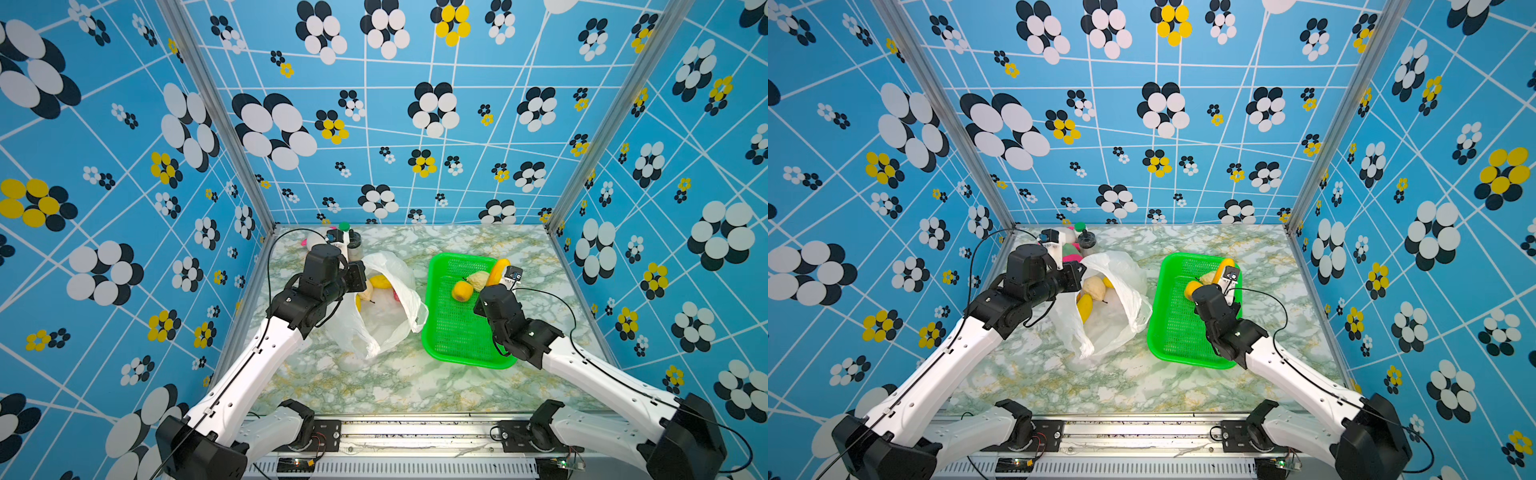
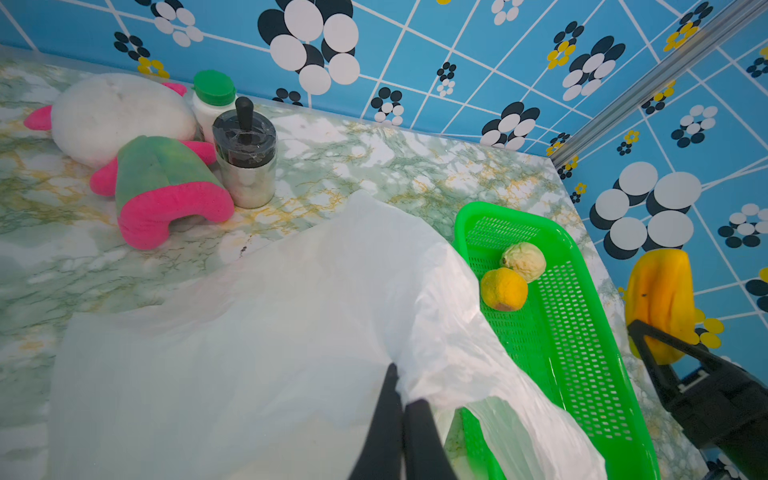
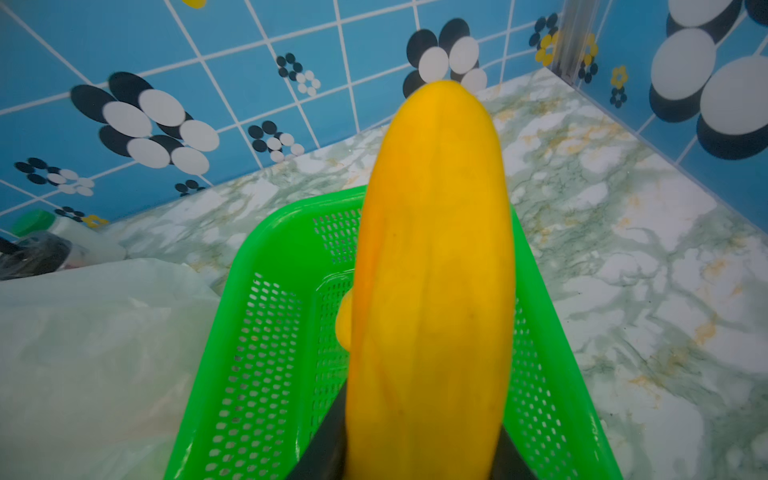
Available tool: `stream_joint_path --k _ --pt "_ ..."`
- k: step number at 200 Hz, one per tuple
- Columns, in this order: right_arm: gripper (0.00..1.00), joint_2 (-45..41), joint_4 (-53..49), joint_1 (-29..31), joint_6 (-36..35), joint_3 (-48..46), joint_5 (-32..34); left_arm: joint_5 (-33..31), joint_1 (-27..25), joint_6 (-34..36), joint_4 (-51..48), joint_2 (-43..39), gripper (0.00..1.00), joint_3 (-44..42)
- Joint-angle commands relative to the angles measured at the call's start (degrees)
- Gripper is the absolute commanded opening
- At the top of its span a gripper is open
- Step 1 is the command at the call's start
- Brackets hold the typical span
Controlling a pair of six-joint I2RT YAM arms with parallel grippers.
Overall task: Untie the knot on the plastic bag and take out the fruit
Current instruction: 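Lower the papaya into the green basket and open the right gripper, then move the right gripper back toward the bag opening while the left holds the rim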
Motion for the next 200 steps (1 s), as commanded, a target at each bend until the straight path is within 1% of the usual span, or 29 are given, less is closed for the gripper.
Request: stream_joint_path --k 1,29,58,82,101,113,125,138,152,164,175,184,200 --pt "0.28 3.07 -4.6 -2.6 5.87 1.51 -4.73 4.44 0.74 -3.51 0.2 -2.04 0.0 0.56" --pt "0.29 6.61 -2.35 -5.71 6.83 0.91 -9.39 7.33 1.87 -5.47 -0.8 -1.33 0.0 1.38" --pt "0.3 10.38 -0.25 -6.89 7.52 0.05 -11.69 7.35 2.59 -7.44 -0.56 -1.21 0.0 0.34" --pt "0.3 13.42 0.84 -8.45 8.65 -0.25 -12.37 5.65 2.83 -8.77 -0.23 -1.67 0.0 -0.03" --pt "0.32 15.7 1.47 -9.29 8.86 0.18 -12.78 3.82 2.92 -9.43 -2.68 -1.56 0.0 1.2" --pt "0.37 16.94 1.96 -9.42 8.94 0.07 -12.59 2.83 2.92 -9.67 -3.88 -1.78 0.0 1.55" --pt "0.4 18.0 2.03 -9.47 8.94 0.17 -12.98 2.01 2.95 -9.9 -3.31 -2.48 0.0 0.88" --pt "0.48 18.17 2.28 -9.52 8.94 0.19 -13.25 2.58 2.95 -9.07 -2.89 -3.11 0.0 0.79" --pt "0.66 17.21 2.85 -9.52 9.02 -0.08 -13.49 3.82 2.93 -8.11 -2.23 -3.33 0.0 1.29" --pt "0.73 15.77 3.39 -9.51 8.99 -0.52 -13.75 3.71 2.96 -8.17 -3.79 -2.81 0.0 2.63" --pt "0.77 14.49 4.13 -9.52 8.9 -1.19 -14.01 3.57 2.96 -7.73 -7.09 -1.55 0.0 4.8" --pt "0.79 13.6 4.7 -9.49 9.03 -1.83 -14.0 3.22 2.96 -7.98 -9.27 -0.51 0.0 6.17" --pt "0.8 11.8 4.37 -9.5 9.12 -2.66 -14.07 3.8 3.0 -8.52 -9.4 0.4 0.0 6.28"
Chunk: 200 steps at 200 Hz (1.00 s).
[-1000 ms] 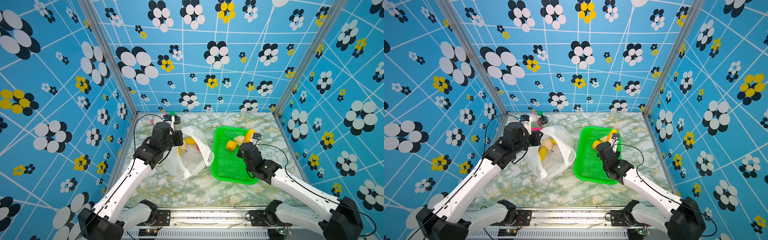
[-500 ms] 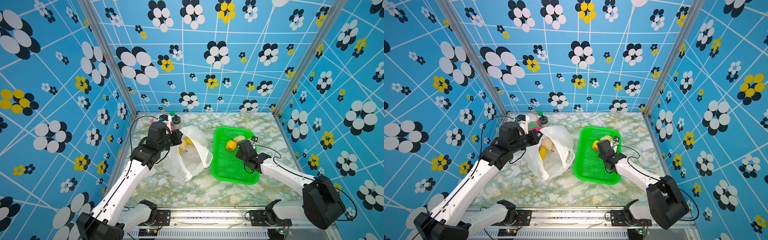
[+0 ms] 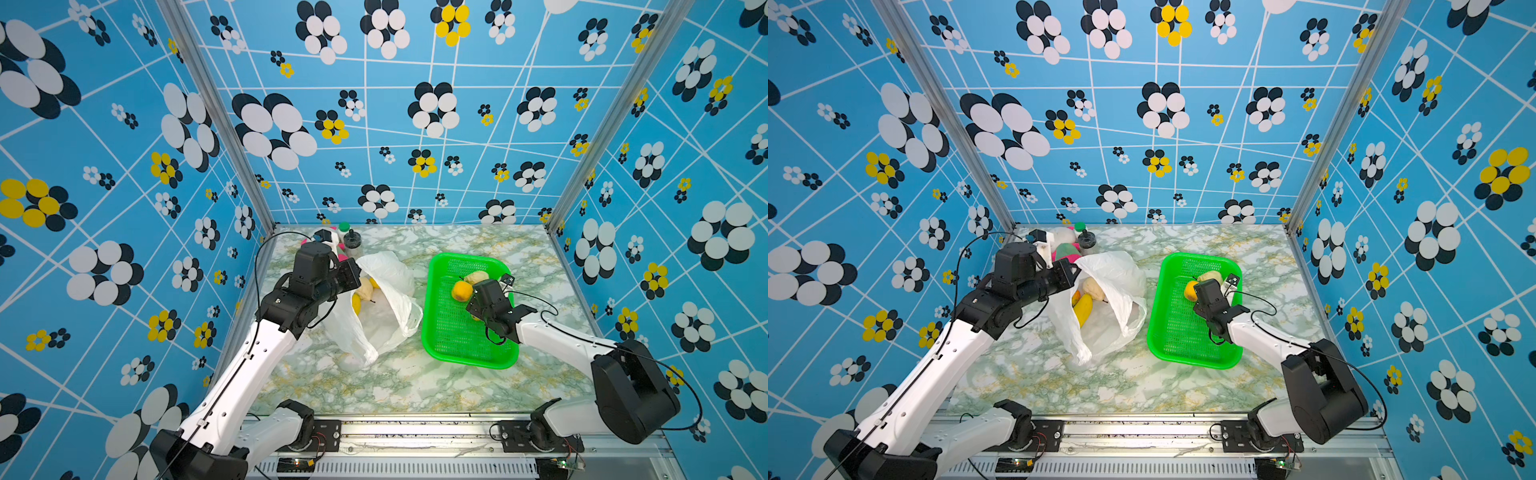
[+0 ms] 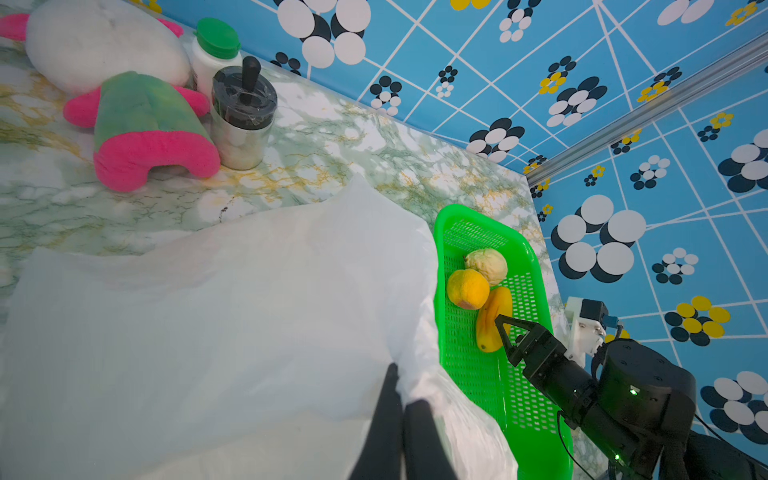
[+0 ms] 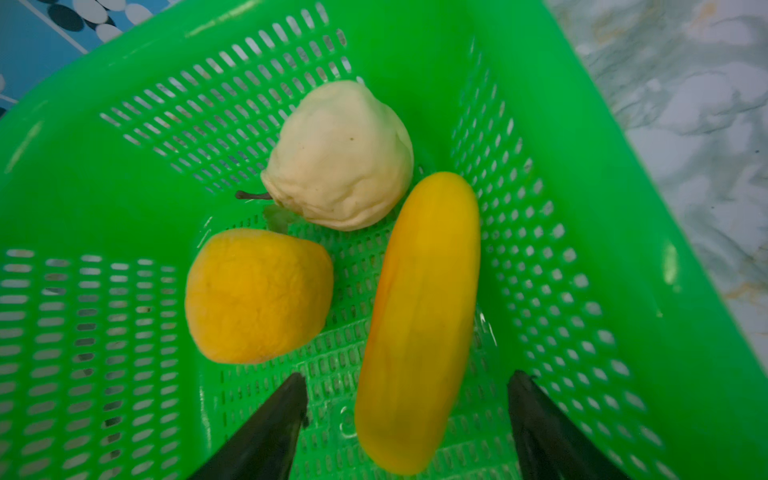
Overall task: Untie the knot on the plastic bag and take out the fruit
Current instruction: 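Move the right gripper back toward the bag opening while the left holds the rim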
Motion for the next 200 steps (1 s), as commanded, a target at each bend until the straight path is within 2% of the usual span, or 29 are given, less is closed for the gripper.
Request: stream_joint_path --k 1,32,67,96,125,142,171,200 --pt "0.81 -3.58 0.86 -0.28 0.27 -1.81 -0.3 0.23 0.43 0.17 -3.23 1.19 0.0 2.25" --pt "0.84 -10.89 0.19 0.06 -0.79 -3.83 0.04 3.88 0.44 1.71 1.61 0.3 0.0 0.33" --pt "0.8 -20.18 0.48 4.17 -4.23 -4.62 0.44 2.93 0.44 2.12 1.66 -0.24 0.0 -0.37" --pt "0.61 -27.0 7.52 13.96 -10.27 -6.08 1.85 2.44 0.43 2.61 1.05 0.25 0.0 -0.1" --pt "0.51 -28.24 15.89 25.18 -19.44 -6.01 3.97 2.07 0.45 2.56 0.57 1.08 0.0 0.56" --pt "0.49 -26.91 20.87 30.71 -25.58 -6.01 4.28 2.03 0.44 2.55 1.04 0.72 0.0 -0.09" --pt "0.48 -25.37 30.27 39.92 -35.63 -6.91 0.99 1.6 0.39 2.66 0.63 0.5 0.0 0.08" --pt "0.48 -23.07 35.58 46.55 -41.24 -6.67 -0.35 0.95 0.45 2.97 0.19 0.43 0.0 0.49"
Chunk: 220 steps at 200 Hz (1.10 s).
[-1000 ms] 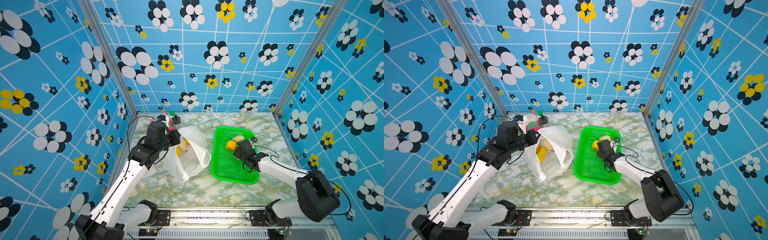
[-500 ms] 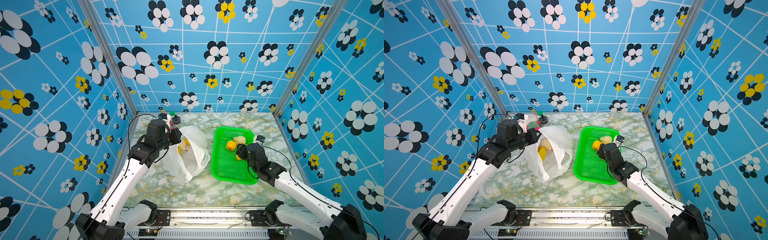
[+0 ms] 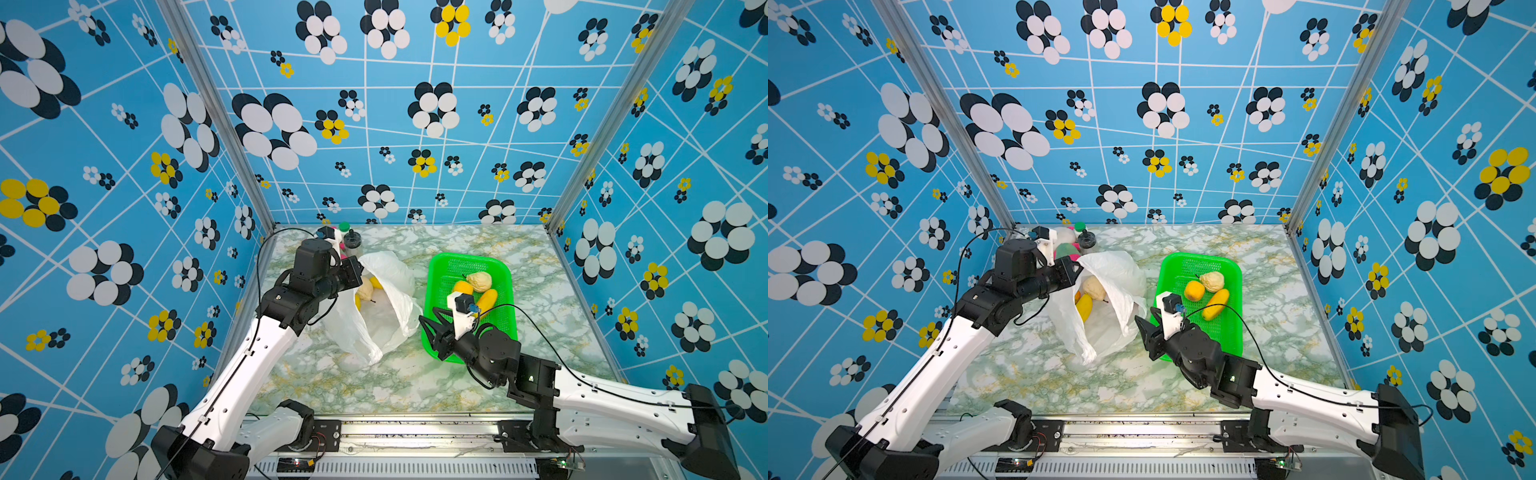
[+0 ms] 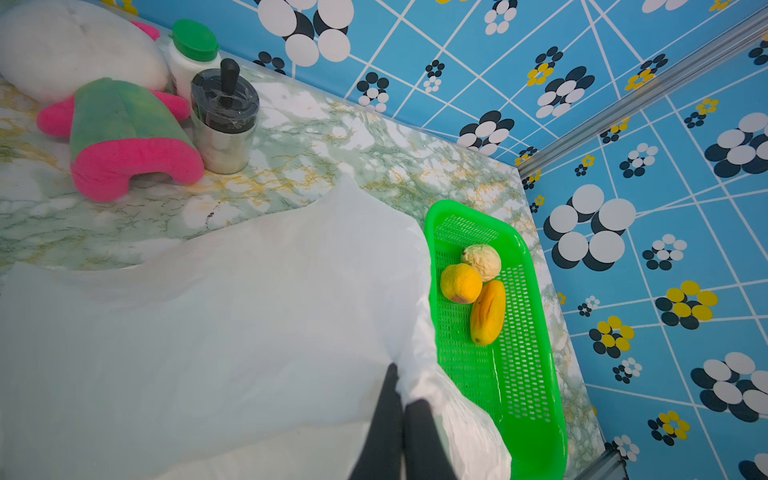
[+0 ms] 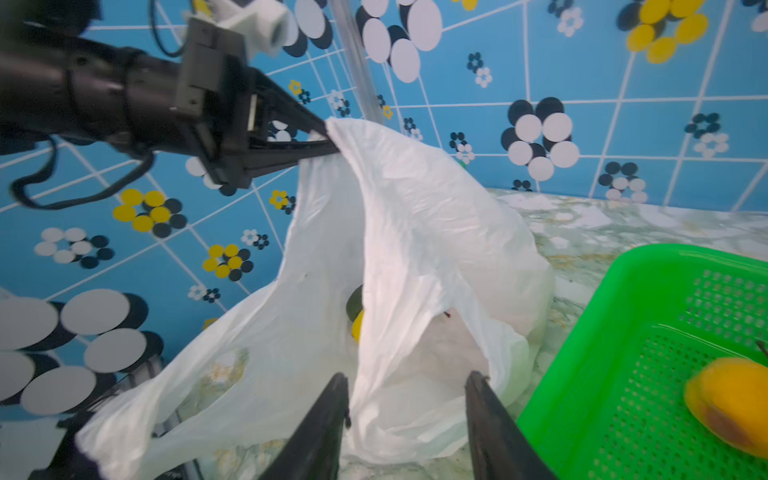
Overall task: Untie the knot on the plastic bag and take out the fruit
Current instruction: 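Move the right gripper back toward the bag opening while the left holds the rim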
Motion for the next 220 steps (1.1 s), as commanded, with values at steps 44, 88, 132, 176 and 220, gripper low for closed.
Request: stream_joint_path --k 44,88,132,176,220 --pt "0.44 14.5 12.42 6.15 -5.83 4.16 -3.49 -0.51 0.41 1.4 -0.08 -0.38 0.0 -0.23" --pt "0.4 26.49 9.88 4.68 -0.43 10.96 3.81 0.2 0.45 1.54 0.0 -0.39 0.0 -0.22" --pt "0.4 31.82 5.87 -0.13 7.25 13.16 7.45 0.91 0.44 1.61 0.52 -0.64 0.0 -0.41" --pt "0.43 39.61 -1.32 -0.72 8.33 21.55 7.09 1.43 0.45 1.7 1.36 -0.48 0.0 -0.88" --pt "0.43 45.99 -4.32 -0.68 9.79 27.58 3.07 1.35 0.4 1.97 0.64 1.0 0.0 0.25"
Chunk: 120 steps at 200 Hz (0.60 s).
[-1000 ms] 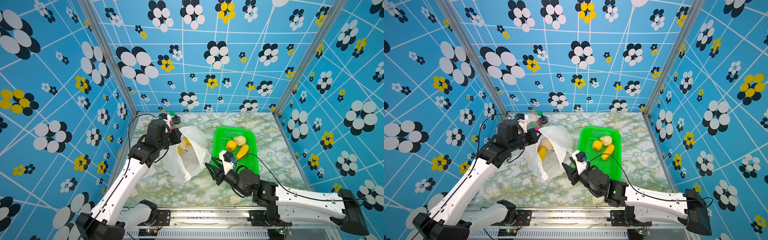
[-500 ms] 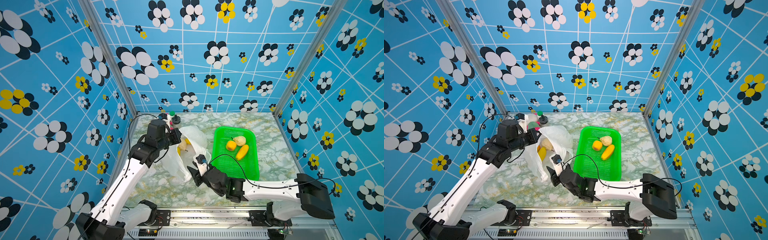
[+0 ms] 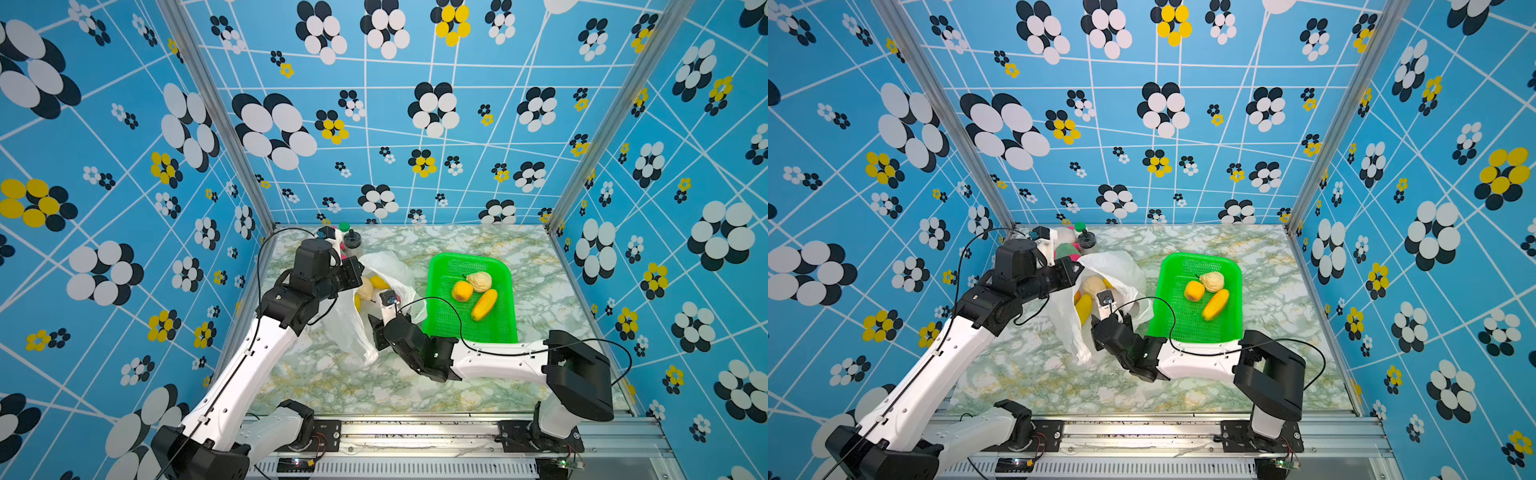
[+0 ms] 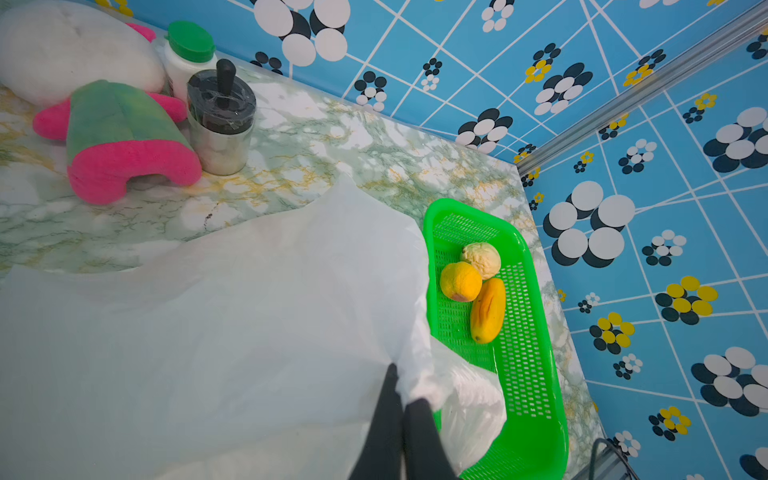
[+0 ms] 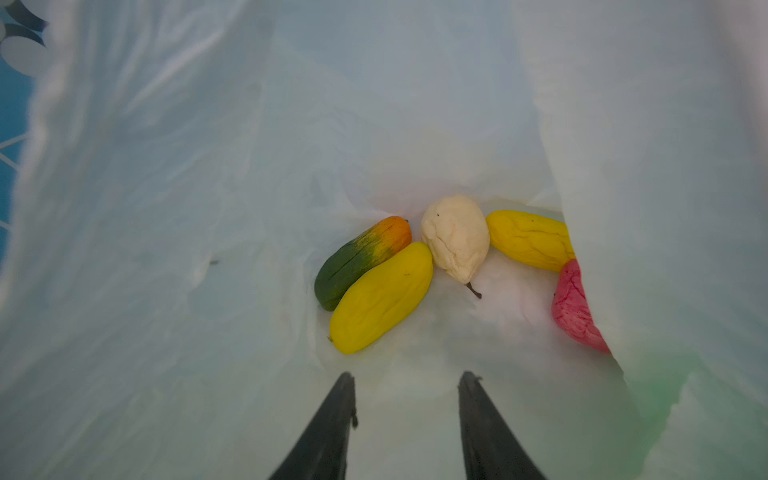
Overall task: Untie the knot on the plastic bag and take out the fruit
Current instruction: 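Move the right gripper back toward the bag opening while the left holds the rim, then lower the right gripper into the bag onto the long yellow fruit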
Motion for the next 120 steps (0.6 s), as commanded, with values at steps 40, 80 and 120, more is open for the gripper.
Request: stream_joint_path --k 40,80,120 --pt "0.44 7.35 -3.58 0.15 2.9 4.58 -3.24 1.31 0.43 1.3 0.82 0.41 0.0 0.4" --pt "0.44 12.23 -3.45 -1.96 5.19 7.19 -2.62 1.66 0.4 1.23 0.66 0.13 0.0 0.72" --pt "0.52 18.67 -5.13 -5.02 5.35 12.52 -2.38 1.94 0.4 1.19 1.32 -0.25 0.0 -0.15"
